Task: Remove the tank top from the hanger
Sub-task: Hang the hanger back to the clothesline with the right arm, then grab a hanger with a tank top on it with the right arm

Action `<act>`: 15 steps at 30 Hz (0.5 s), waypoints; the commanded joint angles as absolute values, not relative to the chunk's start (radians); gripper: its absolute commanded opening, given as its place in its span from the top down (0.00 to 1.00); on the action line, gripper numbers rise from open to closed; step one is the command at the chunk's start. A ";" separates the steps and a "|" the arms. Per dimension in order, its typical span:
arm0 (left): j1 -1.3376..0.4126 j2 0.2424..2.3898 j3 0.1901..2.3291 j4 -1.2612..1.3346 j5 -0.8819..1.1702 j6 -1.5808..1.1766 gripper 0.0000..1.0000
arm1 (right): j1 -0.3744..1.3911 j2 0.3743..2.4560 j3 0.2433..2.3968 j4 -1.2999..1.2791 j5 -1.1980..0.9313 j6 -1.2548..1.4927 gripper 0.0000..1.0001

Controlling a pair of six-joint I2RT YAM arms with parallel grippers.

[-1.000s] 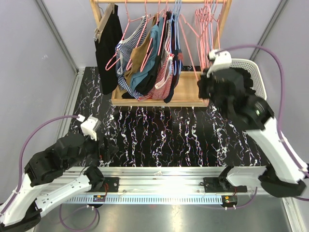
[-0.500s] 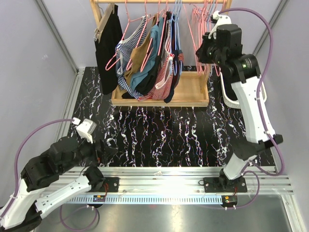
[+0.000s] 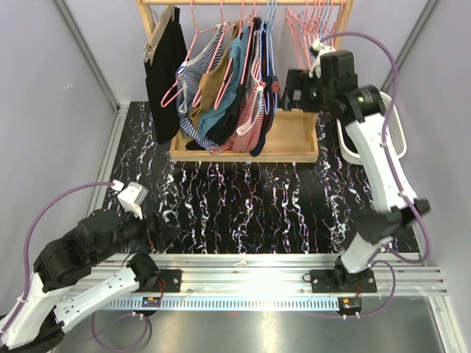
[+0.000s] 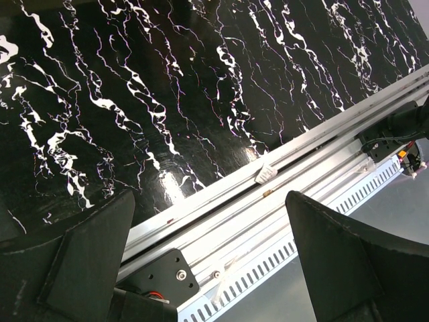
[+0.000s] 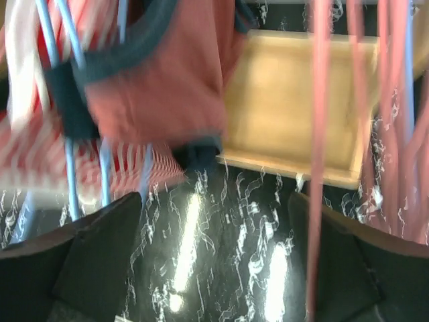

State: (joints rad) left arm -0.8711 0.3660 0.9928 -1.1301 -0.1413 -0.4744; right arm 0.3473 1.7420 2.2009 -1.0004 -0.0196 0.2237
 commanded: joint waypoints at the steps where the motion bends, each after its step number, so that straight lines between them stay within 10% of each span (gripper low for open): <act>1: -0.871 0.356 0.986 -1.065 -0.120 -0.483 0.01 | 0.360 1.465 2.015 -0.917 -0.011 0.245 0.00; 15: -0.871 0.440 0.966 -0.982 -0.074 -0.468 0.01 | 0.383 1.075 1.546 -0.799 -0.262 0.334 0.00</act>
State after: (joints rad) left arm -0.8711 0.4252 0.9653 -1.0523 -0.1036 -0.4755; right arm 0.3744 1.0386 1.5524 -0.8616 -0.1623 0.3092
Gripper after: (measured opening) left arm 0.988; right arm 0.994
